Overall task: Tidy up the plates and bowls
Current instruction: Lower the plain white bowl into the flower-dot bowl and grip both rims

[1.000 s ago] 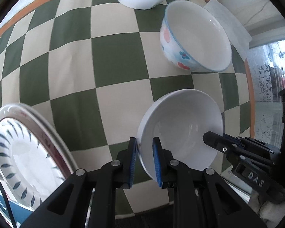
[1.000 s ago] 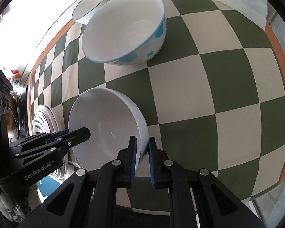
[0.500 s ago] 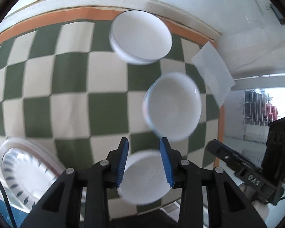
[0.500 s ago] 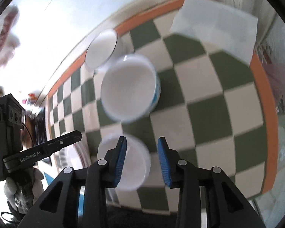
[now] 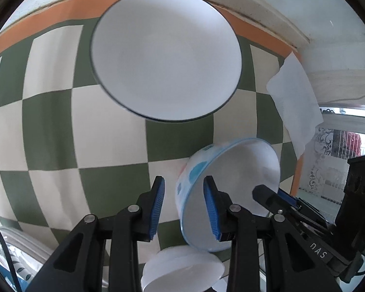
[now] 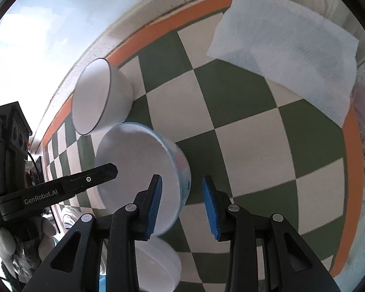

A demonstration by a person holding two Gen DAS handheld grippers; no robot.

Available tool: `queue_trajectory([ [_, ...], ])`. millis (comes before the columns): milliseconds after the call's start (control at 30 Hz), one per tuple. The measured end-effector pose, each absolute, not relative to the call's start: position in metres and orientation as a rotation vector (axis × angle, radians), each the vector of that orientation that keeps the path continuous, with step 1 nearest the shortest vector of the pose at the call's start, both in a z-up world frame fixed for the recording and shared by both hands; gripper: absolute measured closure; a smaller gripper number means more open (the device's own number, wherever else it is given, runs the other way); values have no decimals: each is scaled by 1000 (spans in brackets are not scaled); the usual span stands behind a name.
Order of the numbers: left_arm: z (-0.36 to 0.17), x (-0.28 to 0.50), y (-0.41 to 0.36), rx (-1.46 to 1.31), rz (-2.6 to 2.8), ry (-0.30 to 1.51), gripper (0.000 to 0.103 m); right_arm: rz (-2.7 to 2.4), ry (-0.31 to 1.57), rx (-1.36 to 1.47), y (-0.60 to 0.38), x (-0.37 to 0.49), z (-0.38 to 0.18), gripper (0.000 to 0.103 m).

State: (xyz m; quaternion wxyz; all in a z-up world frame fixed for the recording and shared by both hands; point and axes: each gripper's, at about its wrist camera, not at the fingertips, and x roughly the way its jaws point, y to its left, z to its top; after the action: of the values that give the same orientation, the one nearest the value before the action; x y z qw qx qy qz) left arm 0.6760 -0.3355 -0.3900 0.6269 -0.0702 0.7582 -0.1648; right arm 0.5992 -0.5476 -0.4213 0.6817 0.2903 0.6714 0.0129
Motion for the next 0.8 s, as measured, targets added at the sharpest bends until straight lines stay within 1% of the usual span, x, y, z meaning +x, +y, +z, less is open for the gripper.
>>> queue_trajectory([
  [67,-391,677,-340,-154,-384,1731,74,28,1514,655,-548,602,-426,66],
  [133,-391,676,-342,-157,-400,1726,79,28,1512,649,-547,602,-430,69],
  [200,-390,675,-343,-145,-399,1717,79,21,1517,645,-546,603,-433,84],
  [300,-387,674,-343,-140,-401,1706,79,22,1513,631,-542,604,-434,91],
  [633,-377,666,-344,-115,-392,1683,79,25,1514,563,-530,602,-422,92],
  [800,-356,659,-341,-124,-400,1658,79,36,1507,556,-527,597,-405,92],
])
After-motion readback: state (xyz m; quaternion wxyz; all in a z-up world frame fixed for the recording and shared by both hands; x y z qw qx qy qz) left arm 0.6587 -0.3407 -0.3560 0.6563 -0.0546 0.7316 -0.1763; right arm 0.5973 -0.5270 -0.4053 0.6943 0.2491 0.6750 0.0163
